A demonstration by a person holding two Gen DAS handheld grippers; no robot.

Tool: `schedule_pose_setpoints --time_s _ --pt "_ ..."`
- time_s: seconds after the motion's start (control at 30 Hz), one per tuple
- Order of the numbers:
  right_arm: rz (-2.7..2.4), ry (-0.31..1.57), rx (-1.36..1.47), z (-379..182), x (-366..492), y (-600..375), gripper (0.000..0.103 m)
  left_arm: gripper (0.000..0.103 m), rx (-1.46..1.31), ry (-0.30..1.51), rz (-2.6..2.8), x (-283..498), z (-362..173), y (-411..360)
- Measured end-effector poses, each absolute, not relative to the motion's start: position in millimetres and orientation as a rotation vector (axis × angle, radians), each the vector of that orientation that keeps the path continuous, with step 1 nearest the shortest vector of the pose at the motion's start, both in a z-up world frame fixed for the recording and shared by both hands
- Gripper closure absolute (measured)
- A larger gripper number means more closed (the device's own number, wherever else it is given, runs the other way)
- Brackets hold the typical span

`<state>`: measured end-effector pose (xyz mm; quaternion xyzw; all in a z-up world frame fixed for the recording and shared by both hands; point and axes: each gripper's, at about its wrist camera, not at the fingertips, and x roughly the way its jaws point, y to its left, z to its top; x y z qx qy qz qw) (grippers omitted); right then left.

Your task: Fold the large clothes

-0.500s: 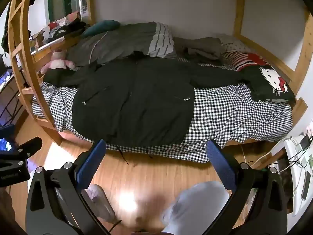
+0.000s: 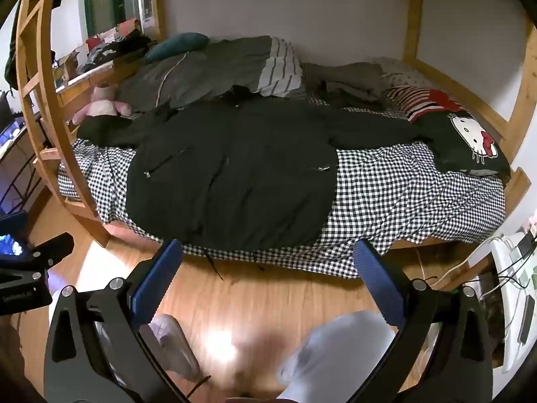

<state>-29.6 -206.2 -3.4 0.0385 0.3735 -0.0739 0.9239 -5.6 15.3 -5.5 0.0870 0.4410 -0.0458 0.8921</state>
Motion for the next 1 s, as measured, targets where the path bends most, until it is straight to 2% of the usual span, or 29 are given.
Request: schedule_pose_setpoints --time_s 1.0 --pt "-0.150 0.773 0.080 -5 -30 -206 0.003 0.005 0.214 0.927 -0.098 1 -7 -5"
